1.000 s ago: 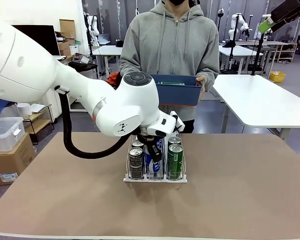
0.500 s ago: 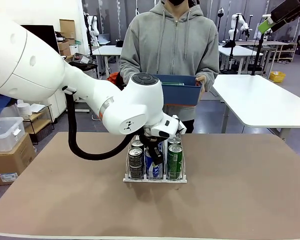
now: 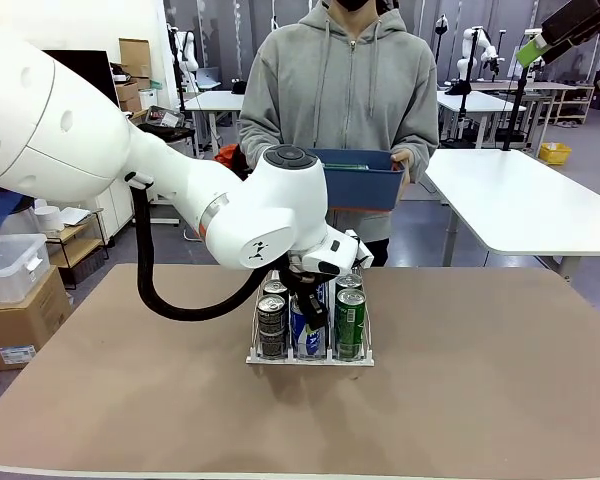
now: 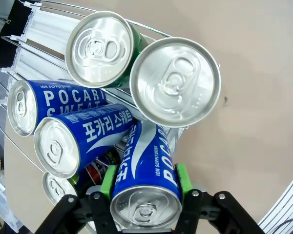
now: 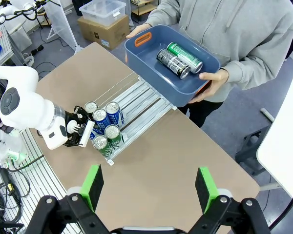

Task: Fill the beverage cans into the dispenser.
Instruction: Place the picked Ionic drink in the line of the Automatic Can Dispenser with the same cans.

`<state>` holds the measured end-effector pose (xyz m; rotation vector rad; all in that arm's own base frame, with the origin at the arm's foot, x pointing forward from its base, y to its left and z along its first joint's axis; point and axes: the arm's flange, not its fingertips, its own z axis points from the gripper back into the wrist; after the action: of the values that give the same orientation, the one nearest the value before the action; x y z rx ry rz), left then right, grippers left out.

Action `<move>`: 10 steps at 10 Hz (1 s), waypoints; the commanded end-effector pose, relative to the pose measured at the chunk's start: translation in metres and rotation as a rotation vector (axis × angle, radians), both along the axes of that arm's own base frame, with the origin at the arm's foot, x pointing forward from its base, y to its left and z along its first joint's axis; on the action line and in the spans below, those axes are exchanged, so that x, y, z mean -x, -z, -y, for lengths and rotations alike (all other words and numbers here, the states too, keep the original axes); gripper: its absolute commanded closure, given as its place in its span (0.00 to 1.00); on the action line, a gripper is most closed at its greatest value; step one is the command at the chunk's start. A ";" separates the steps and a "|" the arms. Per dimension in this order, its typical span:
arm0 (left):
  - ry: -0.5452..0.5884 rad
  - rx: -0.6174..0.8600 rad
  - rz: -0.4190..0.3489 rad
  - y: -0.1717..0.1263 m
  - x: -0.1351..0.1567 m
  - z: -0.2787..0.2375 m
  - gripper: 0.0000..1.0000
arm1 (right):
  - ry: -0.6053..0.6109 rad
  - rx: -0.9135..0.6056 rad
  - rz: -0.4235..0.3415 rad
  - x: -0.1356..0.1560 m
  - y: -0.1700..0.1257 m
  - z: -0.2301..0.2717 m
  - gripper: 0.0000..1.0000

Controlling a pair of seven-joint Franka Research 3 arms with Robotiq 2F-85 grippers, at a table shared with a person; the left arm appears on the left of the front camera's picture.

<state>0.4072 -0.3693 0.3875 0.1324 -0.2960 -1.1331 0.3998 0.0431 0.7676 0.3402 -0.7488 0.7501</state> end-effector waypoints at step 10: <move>-0.021 0.121 0.211 -0.065 0.052 -0.019 0.00 | 0.005 -0.005 0.005 0.000 0.001 0.000 0.00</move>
<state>0.3617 -0.3530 0.4592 0.1565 -0.5159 -1.0971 0.3999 0.0431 0.7676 0.3402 -0.7488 0.7500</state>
